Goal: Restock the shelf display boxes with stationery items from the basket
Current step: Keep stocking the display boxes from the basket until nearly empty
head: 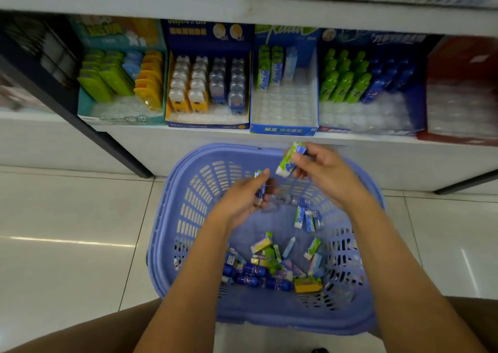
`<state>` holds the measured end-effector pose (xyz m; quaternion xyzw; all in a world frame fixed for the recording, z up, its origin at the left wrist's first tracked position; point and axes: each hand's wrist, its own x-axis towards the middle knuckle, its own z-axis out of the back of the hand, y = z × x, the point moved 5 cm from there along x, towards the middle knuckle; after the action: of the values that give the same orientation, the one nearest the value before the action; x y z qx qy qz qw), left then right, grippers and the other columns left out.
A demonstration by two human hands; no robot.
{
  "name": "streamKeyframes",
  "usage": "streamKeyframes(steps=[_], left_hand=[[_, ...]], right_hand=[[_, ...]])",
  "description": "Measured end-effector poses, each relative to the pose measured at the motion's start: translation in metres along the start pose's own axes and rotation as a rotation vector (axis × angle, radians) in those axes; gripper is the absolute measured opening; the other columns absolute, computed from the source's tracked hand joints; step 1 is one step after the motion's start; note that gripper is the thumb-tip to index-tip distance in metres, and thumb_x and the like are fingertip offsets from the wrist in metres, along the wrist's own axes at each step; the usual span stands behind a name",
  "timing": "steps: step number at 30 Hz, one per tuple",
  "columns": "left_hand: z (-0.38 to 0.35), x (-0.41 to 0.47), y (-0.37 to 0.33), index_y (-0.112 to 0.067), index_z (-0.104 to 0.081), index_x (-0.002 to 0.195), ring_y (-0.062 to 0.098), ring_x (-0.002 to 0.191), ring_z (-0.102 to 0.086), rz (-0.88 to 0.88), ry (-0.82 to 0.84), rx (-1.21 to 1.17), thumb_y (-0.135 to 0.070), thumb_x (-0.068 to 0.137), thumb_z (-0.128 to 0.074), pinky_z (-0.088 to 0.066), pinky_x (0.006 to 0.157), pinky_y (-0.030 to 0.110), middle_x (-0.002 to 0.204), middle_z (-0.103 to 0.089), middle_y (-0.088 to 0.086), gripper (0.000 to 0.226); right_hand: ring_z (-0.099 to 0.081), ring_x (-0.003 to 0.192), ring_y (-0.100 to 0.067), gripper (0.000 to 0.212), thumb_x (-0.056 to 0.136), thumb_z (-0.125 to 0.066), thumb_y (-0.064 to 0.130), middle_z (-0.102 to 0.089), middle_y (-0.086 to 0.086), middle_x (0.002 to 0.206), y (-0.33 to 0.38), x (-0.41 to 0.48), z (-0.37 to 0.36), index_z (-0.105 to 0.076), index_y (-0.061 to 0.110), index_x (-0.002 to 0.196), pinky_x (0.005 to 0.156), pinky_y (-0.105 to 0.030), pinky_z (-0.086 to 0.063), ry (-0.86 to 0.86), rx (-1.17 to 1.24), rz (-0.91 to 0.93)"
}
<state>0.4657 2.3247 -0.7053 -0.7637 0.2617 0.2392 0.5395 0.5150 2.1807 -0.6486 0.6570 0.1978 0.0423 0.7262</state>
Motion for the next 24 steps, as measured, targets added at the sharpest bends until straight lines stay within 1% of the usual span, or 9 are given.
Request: streamKeyframes(steps=[4, 6, 8, 10, 12, 16, 21, 22, 24], left_hand=[[-0.010, -0.026, -0.043, -0.010, -0.062, 0.088, 0.009, 0.058, -0.049, -0.151, 0.012, -0.003, -0.020, 0.100, -0.041, -0.043, 0.053, 0.017, 0.076, -0.057, 0.004, 0.026], [-0.012, -0.036, -0.057, -0.009, -0.061, 0.089, 0.011, 0.063, -0.048, -0.202, 0.012, -0.027, -0.017, 0.101, -0.039, -0.044, 0.055, 0.019, 0.075, -0.054, 0.003, 0.027], [-0.011, -0.043, -0.067, -0.009, -0.061, 0.089, 0.012, 0.064, -0.048, -0.223, 0.002, -0.061, -0.017, 0.101, -0.038, -0.044, 0.056, 0.019, 0.074, -0.051, 0.003, 0.027], [-0.008, -0.047, -0.073, -0.008, -0.061, 0.089, 0.013, 0.063, -0.048, -0.244, -0.007, -0.110, -0.015, 0.100, -0.038, -0.044, 0.054, 0.019, 0.074, -0.051, 0.003, 0.027], [-0.005, -0.050, -0.077, -0.008, -0.062, 0.090, 0.012, 0.062, -0.048, -0.272, -0.006, -0.151, -0.012, 0.099, -0.038, -0.044, 0.053, 0.019, 0.074, -0.051, 0.003, 0.026], [0.004, -0.051, -0.081, -0.008, -0.065, 0.096, 0.013, 0.063, -0.050, -0.317, 0.012, -0.153, -0.007, 0.097, -0.038, -0.047, 0.055, 0.020, 0.074, -0.051, 0.001, 0.026], [0.005, -0.051, -0.081, -0.009, -0.066, 0.100, 0.014, 0.067, -0.050, -0.344, 0.054, -0.115, 0.001, 0.095, -0.041, -0.049, 0.058, 0.020, 0.078, -0.052, 0.000, 0.027], [0.005, -0.050, -0.082, -0.010, -0.066, 0.101, 0.014, 0.068, -0.051, -0.347, 0.058, -0.113, 0.001, 0.094, -0.042, -0.049, 0.058, 0.020, 0.079, -0.052, 0.001, 0.027], [0.006, -0.049, -0.082, -0.010, -0.066, 0.102, 0.014, 0.069, -0.051, -0.347, 0.062, -0.119, 0.001, 0.094, -0.043, -0.050, 0.059, 0.019, 0.081, -0.051, 0.001, 0.027]], right_hand=[[-0.061, 0.061, 0.002, 0.025, 0.082, -0.070, 0.008, -0.065, 0.015, 0.065, 0.073, 0.022, 0.012, -0.060, 0.030, 0.087, 0.064, -0.018, -0.055, -0.222, -0.138, 0.300], [-0.062, 0.066, -0.002, 0.020, 0.081, -0.071, 0.012, -0.064, 0.014, 0.069, 0.093, 0.045, 0.017, -0.061, 0.024, 0.092, 0.071, -0.026, -0.056, -0.332, -0.246, 0.375], [-0.060, 0.077, -0.010, 0.022, 0.083, -0.069, 0.013, -0.067, -0.001, 0.086, 0.104, 0.074, 0.018, -0.064, 0.009, 0.105, 0.078, -0.026, -0.053, -0.381, -0.378, 0.389], [-0.057, 0.084, -0.011, 0.028, 0.085, -0.067, 0.014, -0.068, -0.012, 0.100, 0.107, 0.099, 0.018, -0.064, 0.005, 0.111, 0.078, -0.016, -0.047, -0.382, -0.555, 0.365], [-0.055, 0.085, -0.010, 0.027, 0.086, -0.066, 0.012, -0.068, -0.013, 0.102, 0.107, 0.112, 0.017, -0.063, 0.004, 0.110, 0.079, -0.016, -0.046, -0.382, -0.648, 0.366], [-0.054, 0.080, -0.011, 0.024, 0.084, -0.066, 0.009, -0.067, -0.015, 0.097, 0.107, 0.121, 0.018, -0.061, -0.001, 0.106, 0.067, -0.008, -0.037, -0.392, -0.674, 0.392], [-0.056, 0.081, -0.012, 0.023, 0.084, -0.067, 0.008, -0.067, -0.015, 0.095, 0.109, 0.127, 0.018, -0.062, -0.002, 0.103, 0.063, 0.003, -0.037, -0.344, -0.679, 0.419], [-0.057, 0.081, -0.013, 0.022, 0.084, -0.067, 0.007, -0.067, -0.014, 0.095, 0.110, 0.128, 0.019, -0.063, -0.002, 0.103, 0.064, 0.002, -0.038, -0.346, -0.683, 0.425], [-0.061, 0.082, -0.017, 0.020, 0.083, -0.066, 0.007, -0.068, -0.014, 0.095, 0.111, 0.131, 0.021, -0.064, -0.001, 0.102, 0.070, -0.008, -0.043, -0.369, -0.689, 0.428]])
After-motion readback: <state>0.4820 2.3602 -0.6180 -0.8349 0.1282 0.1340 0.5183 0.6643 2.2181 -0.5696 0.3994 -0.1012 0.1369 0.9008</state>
